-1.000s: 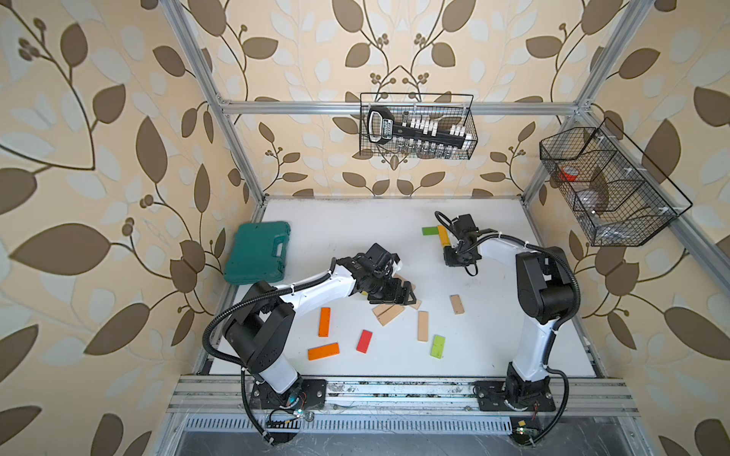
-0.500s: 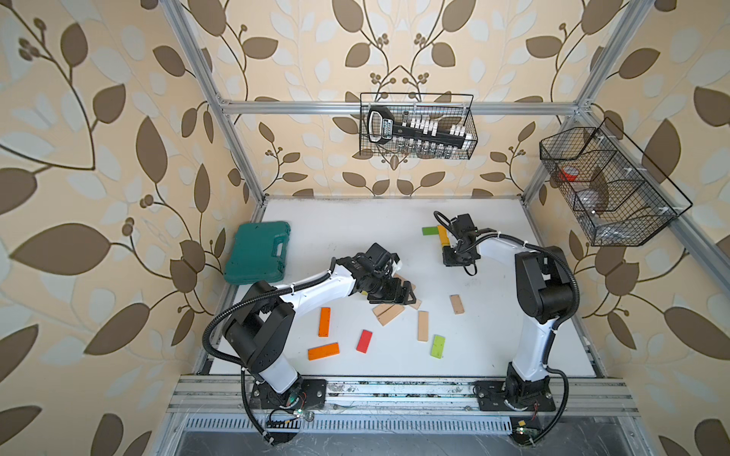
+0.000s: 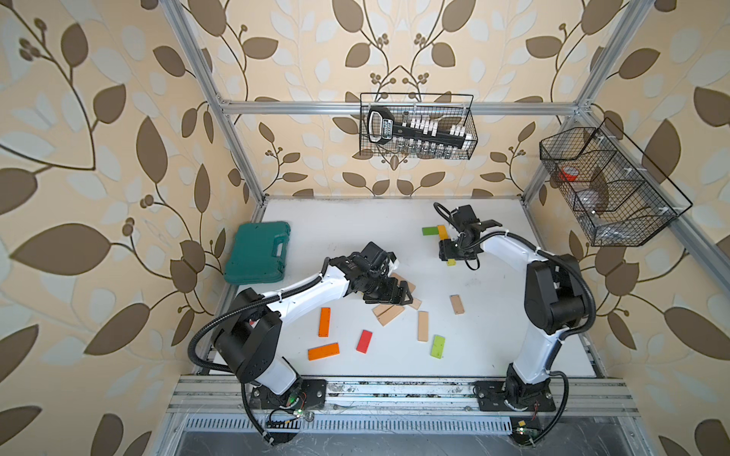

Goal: Assemble a giraffe with building blocks
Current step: Assemble the building block at the center of the board, then pick up the building block from the center of the board.

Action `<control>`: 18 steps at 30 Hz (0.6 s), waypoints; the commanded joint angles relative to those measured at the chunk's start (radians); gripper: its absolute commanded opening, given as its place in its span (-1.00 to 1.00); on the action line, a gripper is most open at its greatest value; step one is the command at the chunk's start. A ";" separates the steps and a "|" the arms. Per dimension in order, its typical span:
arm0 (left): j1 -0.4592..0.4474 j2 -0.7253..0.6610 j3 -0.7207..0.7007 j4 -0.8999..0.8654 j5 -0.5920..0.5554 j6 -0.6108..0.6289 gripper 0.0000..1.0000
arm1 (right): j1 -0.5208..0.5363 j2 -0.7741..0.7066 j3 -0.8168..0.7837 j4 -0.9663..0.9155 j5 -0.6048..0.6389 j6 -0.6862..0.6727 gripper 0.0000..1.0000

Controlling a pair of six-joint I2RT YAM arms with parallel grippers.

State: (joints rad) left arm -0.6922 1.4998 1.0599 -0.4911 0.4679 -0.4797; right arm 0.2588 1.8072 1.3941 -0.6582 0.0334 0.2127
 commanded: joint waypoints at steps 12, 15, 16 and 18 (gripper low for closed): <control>0.007 -0.365 -0.141 -0.270 -0.234 -0.107 0.82 | 0.368 -0.292 -0.152 -0.053 0.046 0.081 0.36; 0.007 -0.423 -0.193 -0.277 -0.257 -0.159 0.81 | 0.442 -0.274 -0.215 -0.028 0.055 0.095 0.35; 0.008 -0.443 -0.209 -0.276 -0.260 -0.174 0.81 | 0.466 -0.267 -0.236 -0.020 0.056 0.098 0.36; 0.008 -0.471 -0.226 -0.280 -0.265 -0.188 0.81 | 0.480 -0.254 -0.271 0.000 0.053 0.097 0.35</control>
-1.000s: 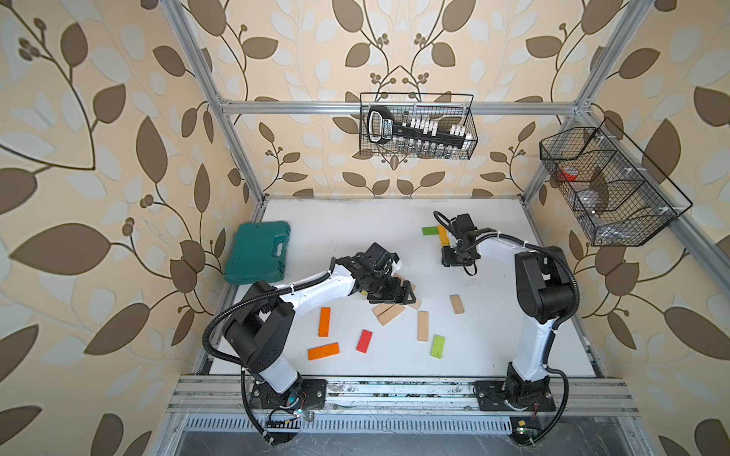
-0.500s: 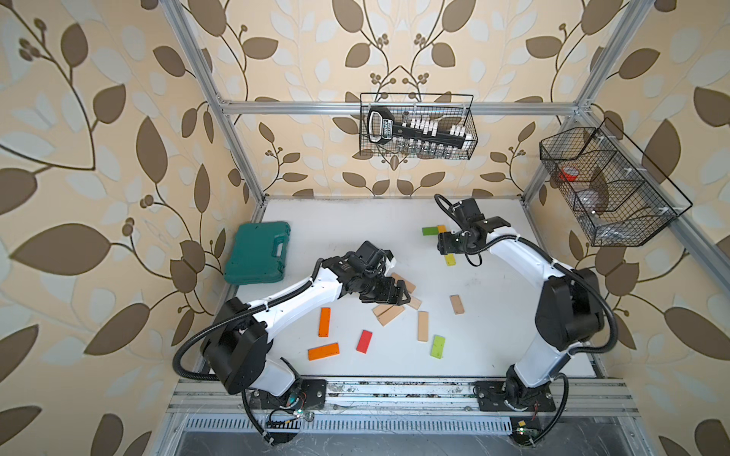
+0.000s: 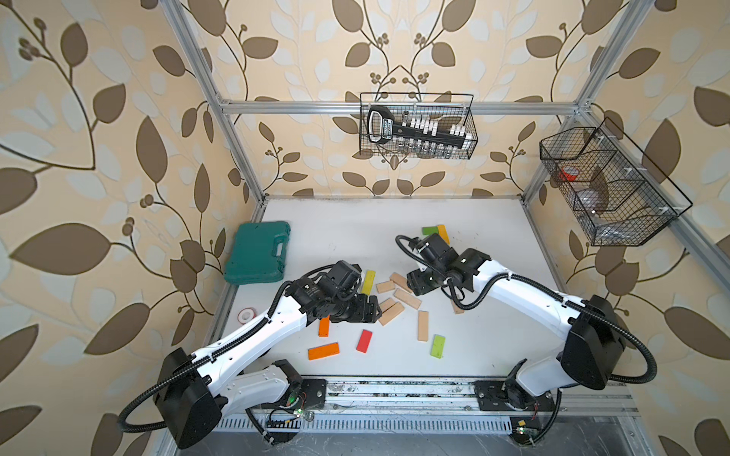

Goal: Assemble a giraffe with building blocks
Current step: Pick up the building block from the center of the board.

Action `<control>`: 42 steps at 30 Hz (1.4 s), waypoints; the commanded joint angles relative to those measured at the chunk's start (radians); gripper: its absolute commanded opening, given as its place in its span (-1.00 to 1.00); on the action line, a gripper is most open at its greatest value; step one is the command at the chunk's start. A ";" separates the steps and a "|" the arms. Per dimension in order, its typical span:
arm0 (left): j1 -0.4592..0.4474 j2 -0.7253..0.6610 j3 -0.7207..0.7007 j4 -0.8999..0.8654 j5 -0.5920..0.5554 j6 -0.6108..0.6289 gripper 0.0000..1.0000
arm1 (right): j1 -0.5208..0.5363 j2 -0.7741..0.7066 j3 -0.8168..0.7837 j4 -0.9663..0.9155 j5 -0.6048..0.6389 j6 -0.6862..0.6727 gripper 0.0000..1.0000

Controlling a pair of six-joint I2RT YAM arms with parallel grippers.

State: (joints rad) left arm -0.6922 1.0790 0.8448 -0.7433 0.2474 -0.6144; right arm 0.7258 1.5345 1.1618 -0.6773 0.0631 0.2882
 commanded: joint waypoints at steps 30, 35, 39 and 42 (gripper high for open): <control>0.007 -0.090 -0.055 0.062 0.069 -0.051 0.92 | -0.009 0.264 -0.096 0.157 -0.084 -0.070 0.12; 0.008 -0.077 -0.050 0.078 0.074 -0.051 0.92 | -0.008 0.281 -0.102 0.166 -0.092 -0.067 -0.01; 0.007 -0.061 -0.044 0.084 0.077 -0.051 0.92 | -0.006 0.280 -0.115 0.174 -0.094 -0.060 -0.15; 0.008 -0.057 -0.041 0.084 0.078 -0.051 0.91 | -0.005 0.260 -0.125 0.176 -0.092 -0.057 -0.28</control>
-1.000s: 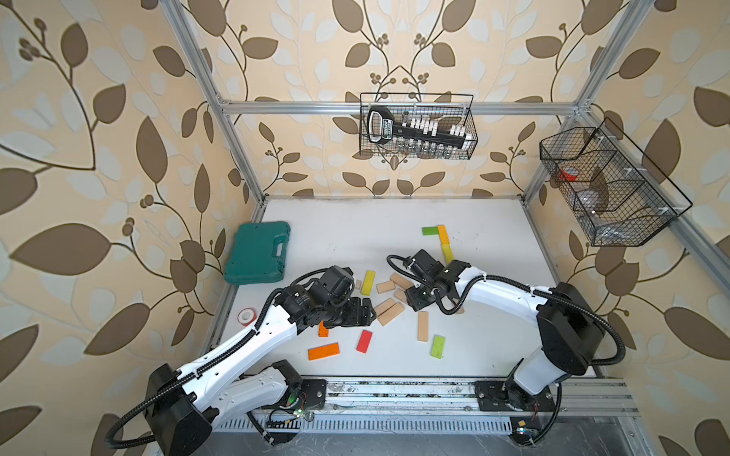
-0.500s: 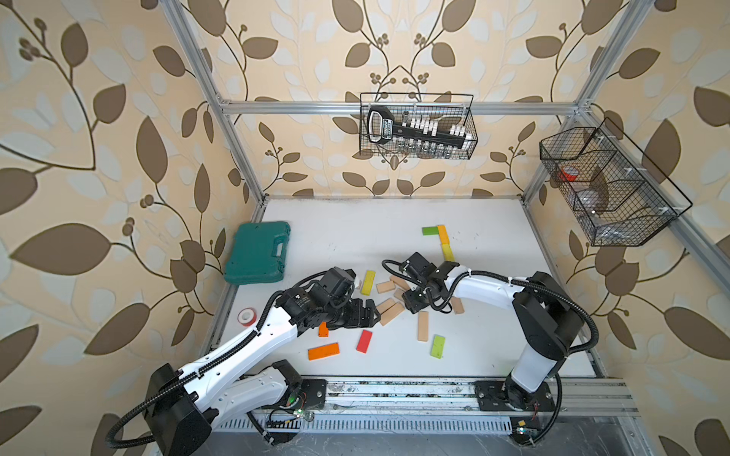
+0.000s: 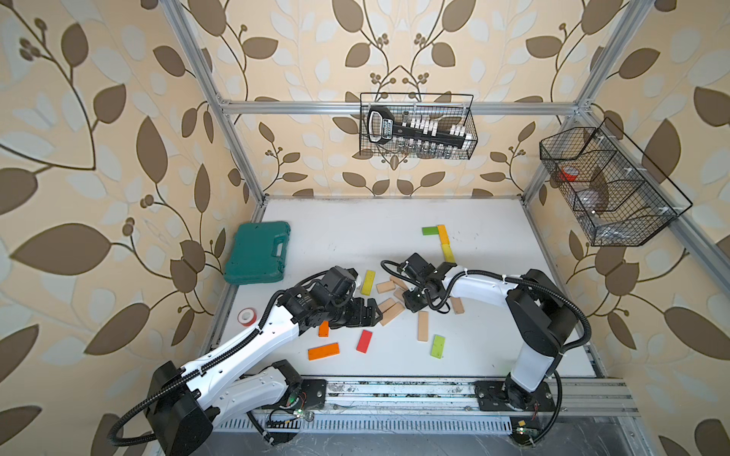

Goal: Assemble a giraffe with building blocks
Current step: Pick up the building block from the center of the board.

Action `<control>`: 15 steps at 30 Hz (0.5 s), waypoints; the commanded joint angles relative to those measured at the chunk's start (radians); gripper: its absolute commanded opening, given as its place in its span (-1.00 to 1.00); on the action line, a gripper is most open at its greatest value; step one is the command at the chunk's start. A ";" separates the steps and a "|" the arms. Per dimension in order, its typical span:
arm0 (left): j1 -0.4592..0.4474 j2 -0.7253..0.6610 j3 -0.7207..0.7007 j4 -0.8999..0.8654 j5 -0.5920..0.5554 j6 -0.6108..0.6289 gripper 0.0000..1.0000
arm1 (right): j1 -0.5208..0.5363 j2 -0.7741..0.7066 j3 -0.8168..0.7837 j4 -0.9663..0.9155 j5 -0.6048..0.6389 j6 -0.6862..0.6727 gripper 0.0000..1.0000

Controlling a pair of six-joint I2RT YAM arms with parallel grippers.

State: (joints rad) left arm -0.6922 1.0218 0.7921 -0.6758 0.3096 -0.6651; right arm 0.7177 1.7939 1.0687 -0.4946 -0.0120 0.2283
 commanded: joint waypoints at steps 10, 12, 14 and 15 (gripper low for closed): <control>0.008 0.032 0.031 0.033 0.024 0.004 0.91 | 0.002 -0.088 -0.047 -0.049 0.002 -0.008 -0.56; 0.008 0.035 0.039 0.031 0.025 0.007 0.91 | 0.003 -0.114 -0.051 -0.062 0.003 -0.010 -0.58; 0.006 0.037 0.046 0.027 0.025 0.012 0.91 | -0.001 -0.155 -0.060 -0.068 0.000 -0.010 -0.60; 0.006 0.038 0.050 0.025 0.025 0.013 0.91 | -0.007 -0.180 -0.065 -0.072 -0.008 -0.009 -0.61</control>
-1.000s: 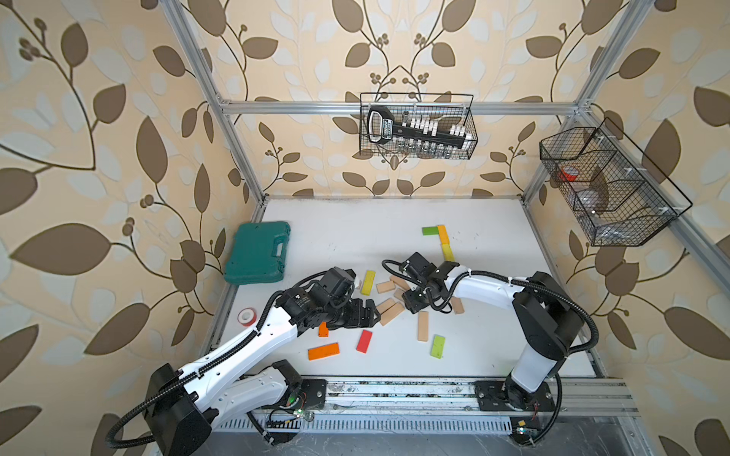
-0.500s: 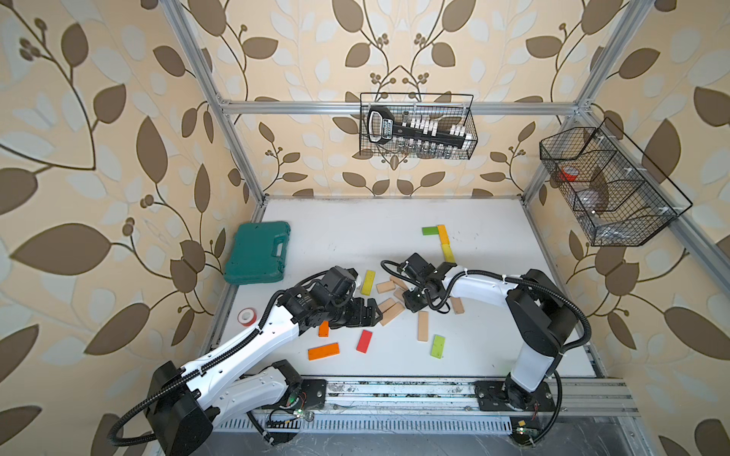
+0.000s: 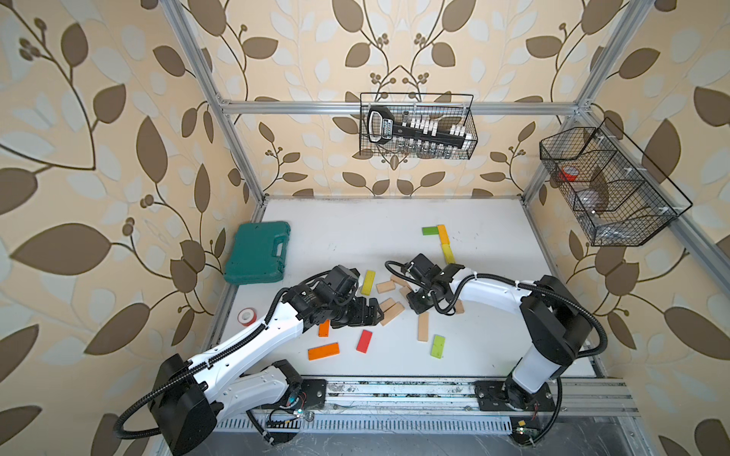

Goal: Assemble a giraffe with building blocks
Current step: Pick up the building block from the center of the board.

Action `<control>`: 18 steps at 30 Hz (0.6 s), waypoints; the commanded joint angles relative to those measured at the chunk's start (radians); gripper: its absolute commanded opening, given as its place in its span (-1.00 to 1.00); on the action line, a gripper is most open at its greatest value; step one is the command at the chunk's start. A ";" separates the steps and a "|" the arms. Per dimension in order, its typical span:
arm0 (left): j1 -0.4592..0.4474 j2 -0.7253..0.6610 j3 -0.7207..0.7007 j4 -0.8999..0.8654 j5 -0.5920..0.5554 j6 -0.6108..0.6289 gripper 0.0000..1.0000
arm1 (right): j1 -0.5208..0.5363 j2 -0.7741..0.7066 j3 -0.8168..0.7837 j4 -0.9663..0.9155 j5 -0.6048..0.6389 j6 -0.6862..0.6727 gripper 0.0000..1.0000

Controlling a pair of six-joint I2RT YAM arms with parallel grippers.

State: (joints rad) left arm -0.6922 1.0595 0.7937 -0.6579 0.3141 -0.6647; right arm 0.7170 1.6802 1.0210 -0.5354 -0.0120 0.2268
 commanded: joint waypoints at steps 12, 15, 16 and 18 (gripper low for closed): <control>0.007 0.018 0.083 0.006 0.025 0.030 0.91 | -0.139 -0.376 -0.034 -0.134 -0.065 0.030 -0.63; 0.006 0.042 0.091 0.036 0.035 0.028 0.90 | -0.254 -0.446 -0.049 -0.134 -0.101 0.042 -0.62; 0.005 0.051 0.094 0.053 0.040 0.024 0.90 | -0.296 -0.462 -0.057 -0.134 -0.104 0.042 -0.62; 0.003 0.073 0.104 0.083 0.052 0.020 0.89 | -0.370 -0.483 -0.080 -0.132 -0.103 0.042 -0.62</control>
State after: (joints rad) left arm -0.6922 1.1133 0.8520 -0.6308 0.3317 -0.6575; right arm 0.4061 1.2140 0.9802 -0.6373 -0.0875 0.2539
